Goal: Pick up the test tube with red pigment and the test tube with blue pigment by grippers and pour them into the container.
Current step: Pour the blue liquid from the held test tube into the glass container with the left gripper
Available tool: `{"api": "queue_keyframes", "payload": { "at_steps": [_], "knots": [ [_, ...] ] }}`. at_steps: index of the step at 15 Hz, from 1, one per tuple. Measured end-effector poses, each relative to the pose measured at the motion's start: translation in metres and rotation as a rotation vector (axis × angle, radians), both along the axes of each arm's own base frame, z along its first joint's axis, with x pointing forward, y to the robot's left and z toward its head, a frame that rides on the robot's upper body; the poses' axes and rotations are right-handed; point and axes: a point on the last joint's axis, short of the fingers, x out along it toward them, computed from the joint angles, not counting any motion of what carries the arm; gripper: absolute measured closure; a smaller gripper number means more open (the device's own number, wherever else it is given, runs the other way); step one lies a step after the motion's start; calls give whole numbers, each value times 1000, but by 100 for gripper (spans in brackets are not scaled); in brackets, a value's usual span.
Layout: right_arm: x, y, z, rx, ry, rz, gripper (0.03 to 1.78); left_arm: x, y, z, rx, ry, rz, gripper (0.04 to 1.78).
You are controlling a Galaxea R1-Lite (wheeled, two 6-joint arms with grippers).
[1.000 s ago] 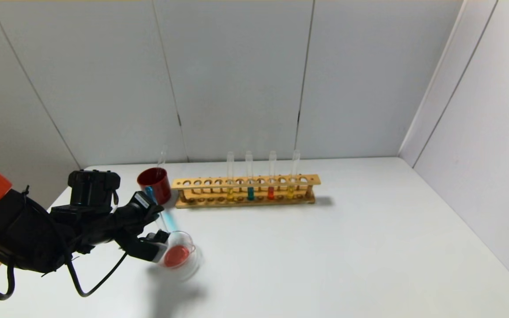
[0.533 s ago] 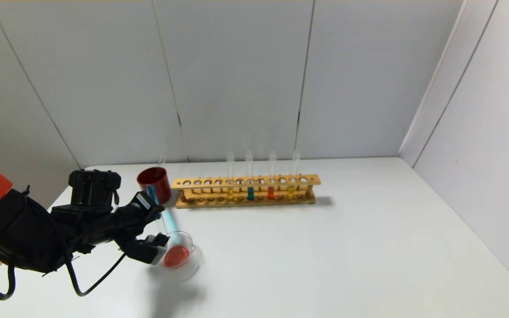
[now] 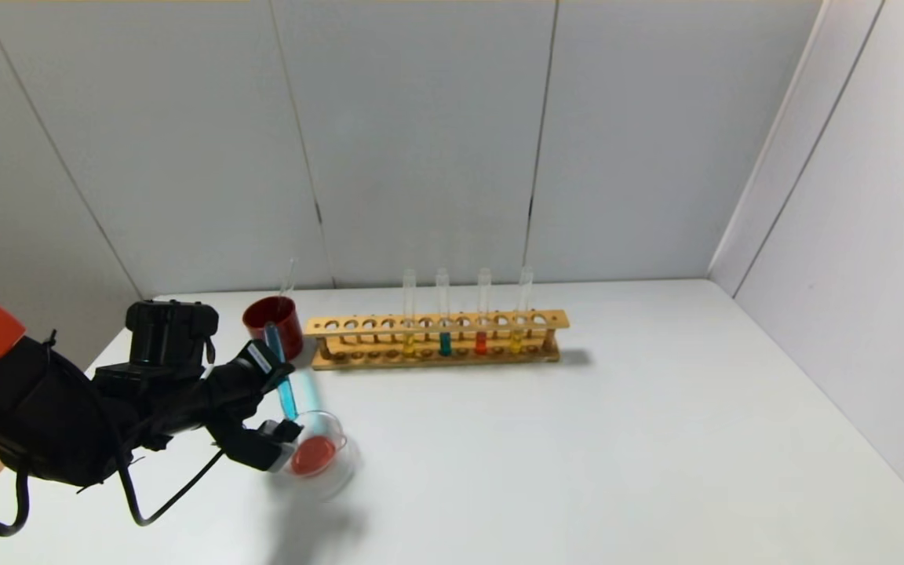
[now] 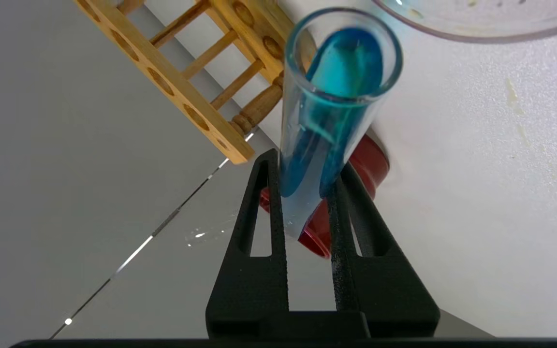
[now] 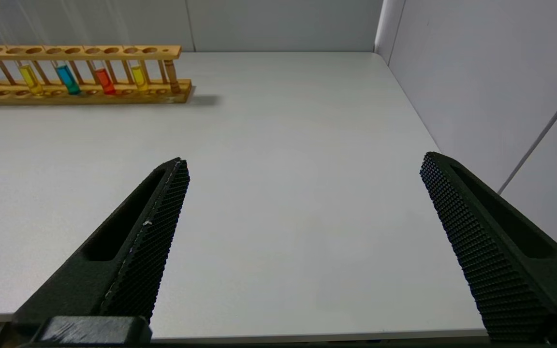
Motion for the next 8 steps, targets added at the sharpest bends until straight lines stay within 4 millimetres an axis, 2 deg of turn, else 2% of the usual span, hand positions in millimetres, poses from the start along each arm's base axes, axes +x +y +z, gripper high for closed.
{"api": "queue_keyframes", "payload": {
  "at_steps": [8],
  "knots": [
    [0,0,0,0,0,-1,6,0,-7,2,34,-35,-9,152]
  ]
}}
